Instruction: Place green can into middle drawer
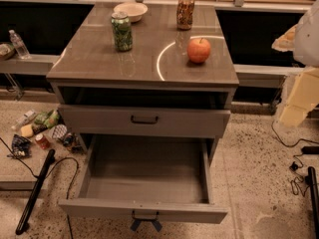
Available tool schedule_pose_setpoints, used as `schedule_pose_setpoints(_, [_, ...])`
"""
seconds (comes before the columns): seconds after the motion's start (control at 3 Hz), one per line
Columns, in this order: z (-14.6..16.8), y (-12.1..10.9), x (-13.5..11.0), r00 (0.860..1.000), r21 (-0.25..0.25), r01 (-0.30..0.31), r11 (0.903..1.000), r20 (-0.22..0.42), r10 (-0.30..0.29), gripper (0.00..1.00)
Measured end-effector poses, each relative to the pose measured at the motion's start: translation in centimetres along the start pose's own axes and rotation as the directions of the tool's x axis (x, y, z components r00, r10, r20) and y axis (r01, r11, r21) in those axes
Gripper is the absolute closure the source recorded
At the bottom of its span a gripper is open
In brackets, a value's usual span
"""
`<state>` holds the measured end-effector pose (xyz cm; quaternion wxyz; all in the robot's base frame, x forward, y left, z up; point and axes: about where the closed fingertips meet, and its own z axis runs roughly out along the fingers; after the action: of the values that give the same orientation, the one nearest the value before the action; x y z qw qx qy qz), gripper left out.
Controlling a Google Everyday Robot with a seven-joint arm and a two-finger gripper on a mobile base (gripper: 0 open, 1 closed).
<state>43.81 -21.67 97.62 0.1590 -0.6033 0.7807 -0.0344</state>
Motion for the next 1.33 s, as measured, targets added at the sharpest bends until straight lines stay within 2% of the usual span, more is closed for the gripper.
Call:
schedule_pose_setpoints(0.33, [0.0, 0.0, 0.0, 1.0, 0.0, 0.0, 1.0, 0.0, 0.0, 0.0])
schedule_pose_setpoints(0.67, [1.4, -3.3, -1.2, 0.991, 0.045, -0.078, 0.996, 0.117, 0.072, 0.0])
schedule_pose_setpoints(1.0, [3.4, -7.7, -4.0, 0.948, 0.07, -0.14, 0.9877, 0.298, 0.113, 0.0])
schedule_pose_setpoints(1.33, [4.5, -11.4, -10.1, 0.863, 0.08, -0.184, 0.9797, 0.491, 0.122, 0.0])
